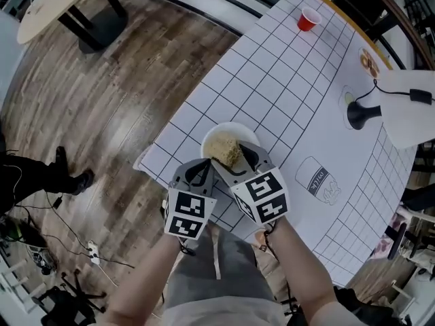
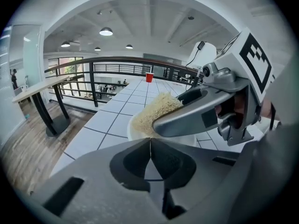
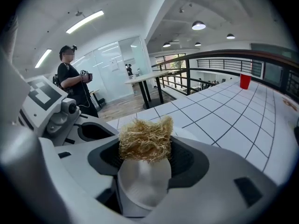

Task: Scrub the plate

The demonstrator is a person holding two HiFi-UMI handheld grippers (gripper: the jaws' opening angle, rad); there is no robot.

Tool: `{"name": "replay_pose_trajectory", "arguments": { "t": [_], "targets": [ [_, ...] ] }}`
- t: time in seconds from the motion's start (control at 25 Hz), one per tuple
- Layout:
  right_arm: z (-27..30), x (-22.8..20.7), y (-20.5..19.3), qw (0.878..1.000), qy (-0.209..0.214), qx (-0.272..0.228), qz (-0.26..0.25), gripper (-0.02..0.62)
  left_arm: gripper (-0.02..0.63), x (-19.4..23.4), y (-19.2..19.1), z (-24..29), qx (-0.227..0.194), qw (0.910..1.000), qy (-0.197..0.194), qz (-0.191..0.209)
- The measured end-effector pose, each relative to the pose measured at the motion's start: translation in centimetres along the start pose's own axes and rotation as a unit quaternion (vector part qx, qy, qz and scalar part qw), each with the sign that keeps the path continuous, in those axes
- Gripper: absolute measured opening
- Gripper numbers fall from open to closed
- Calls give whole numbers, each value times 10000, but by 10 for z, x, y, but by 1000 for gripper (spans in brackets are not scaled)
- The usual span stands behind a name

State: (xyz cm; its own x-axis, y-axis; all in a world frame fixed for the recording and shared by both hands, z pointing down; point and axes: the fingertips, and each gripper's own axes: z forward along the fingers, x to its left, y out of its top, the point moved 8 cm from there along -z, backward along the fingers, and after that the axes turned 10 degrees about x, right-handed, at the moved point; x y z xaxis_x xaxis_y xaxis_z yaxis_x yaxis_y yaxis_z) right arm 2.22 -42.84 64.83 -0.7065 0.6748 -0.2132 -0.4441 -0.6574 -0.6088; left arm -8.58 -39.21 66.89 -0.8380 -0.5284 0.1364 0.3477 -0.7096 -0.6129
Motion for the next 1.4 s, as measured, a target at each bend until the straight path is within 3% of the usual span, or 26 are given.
{"name": "replay_pose_trajectory", "arguments": {
  "t": [0.24, 0.6, 0.68, 0.76, 0.92, 1.16, 1.4],
  "targets": [
    [-8, -21, -7, 9996, -231, 1, 192, 261, 17, 4, -4, 6, 5, 9999, 48, -157],
    [-39, -51, -11, 9930, -1163, -125, 171, 261, 17, 1, -1, 10, -32, 9999, 70, -88],
    [-46, -40, -2, 9937, -1071, -329, -30, 261, 17, -1, -3, 12, 40, 10000, 42, -15],
    [-46, -20, 3, 9966, -679, -425, -165, 261, 17, -4, -7, 11, 91, 10000, 29, 9],
    [-25, 7, 2, 9989, -110, -2, -464, 261, 17, -1, -4, 8, -42, 10000, 24, -24],
    [-4, 2, -15, 9990, 110, 395, -172, 261, 14, -1, -3, 8, -15, 10000, 32, -20],
    [-13, -11, -30, 9951, -290, 825, -468, 259, 14, 0, -2, 8, -75, 9999, 78, -24]
  ]
}}
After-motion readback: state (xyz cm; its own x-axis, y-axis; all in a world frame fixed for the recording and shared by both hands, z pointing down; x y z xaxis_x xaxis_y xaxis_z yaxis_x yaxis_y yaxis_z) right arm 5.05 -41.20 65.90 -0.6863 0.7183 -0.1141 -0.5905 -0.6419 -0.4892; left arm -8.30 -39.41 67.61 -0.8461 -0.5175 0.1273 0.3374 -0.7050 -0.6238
